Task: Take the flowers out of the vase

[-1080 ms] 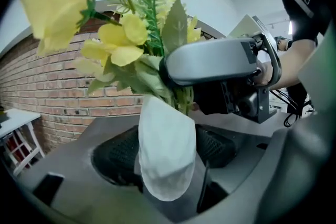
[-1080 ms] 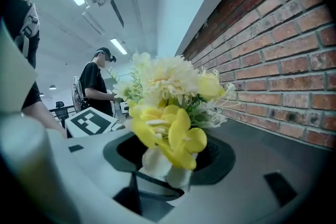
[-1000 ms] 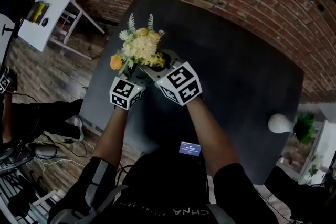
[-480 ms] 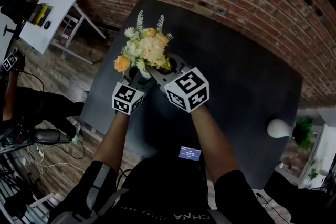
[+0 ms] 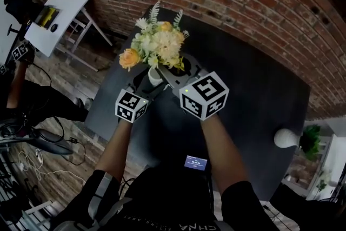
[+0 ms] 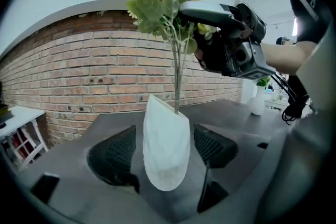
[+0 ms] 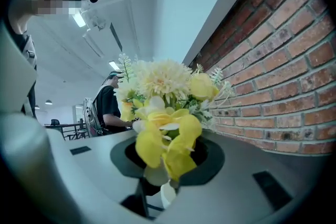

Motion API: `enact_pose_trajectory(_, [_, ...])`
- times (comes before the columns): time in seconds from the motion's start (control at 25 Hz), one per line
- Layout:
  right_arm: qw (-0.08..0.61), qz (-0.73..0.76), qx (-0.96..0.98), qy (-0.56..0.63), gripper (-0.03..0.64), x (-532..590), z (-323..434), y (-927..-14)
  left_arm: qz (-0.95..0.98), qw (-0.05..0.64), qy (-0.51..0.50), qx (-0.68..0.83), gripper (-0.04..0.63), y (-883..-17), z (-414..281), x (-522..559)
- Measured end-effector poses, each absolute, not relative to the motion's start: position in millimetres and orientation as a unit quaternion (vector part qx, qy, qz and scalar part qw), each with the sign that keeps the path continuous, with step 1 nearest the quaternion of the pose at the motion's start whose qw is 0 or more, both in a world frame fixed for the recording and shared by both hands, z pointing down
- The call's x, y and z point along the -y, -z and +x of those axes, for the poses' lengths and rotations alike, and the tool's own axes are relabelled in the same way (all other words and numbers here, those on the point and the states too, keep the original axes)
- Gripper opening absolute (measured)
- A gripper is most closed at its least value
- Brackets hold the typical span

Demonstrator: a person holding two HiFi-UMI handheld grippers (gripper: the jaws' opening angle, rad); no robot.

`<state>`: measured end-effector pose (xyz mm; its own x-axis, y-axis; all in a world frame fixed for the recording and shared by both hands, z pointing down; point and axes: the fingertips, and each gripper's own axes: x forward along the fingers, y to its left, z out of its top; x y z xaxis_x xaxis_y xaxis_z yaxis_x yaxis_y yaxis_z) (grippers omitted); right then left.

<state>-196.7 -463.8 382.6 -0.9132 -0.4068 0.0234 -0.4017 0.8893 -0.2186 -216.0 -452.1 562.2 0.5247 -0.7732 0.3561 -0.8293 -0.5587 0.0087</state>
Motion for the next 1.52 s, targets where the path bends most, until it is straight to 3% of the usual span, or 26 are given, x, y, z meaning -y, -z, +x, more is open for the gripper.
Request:
enact_pose_trajectory(0.64, [0.068,-0.224,-0.971,0.048,0.120,424.1,-161.2,-283.9,0.866,0.059,-0.141,0.477,0.331,-508.8,-231.4,394.1])
enact_pose_trajectory(1.12, [0.011,-0.284,-0.954,0.093,0.120,385.7,-100.1,-344.1,0.880,0.033,-0.091,0.465,0.327,-469.1,-209.2,343.3])
enact_pose_trajectory(1.28, [-0.003,-0.295,-0.948,0.119,0.120,369.4,-90.7,-373.4,0.886,0.028,-0.089,0.455,0.233,-469.6,-198.9,327.3])
enact_pose_trajectory(1.4, [-0.012,-0.295,-0.946,0.135,0.120,357.1,-90.7,-389.5,0.886,0.027,-0.084,0.455,0.072,-470.4,-196.4,316.8])
enact_pose_trajectory(1.52, [-0.016,-0.293,-0.946,0.141,0.120,349.4,-91.4,-396.3,0.888,0.027,-0.082,0.452,0.017,-471.1,-193.6,310.2])
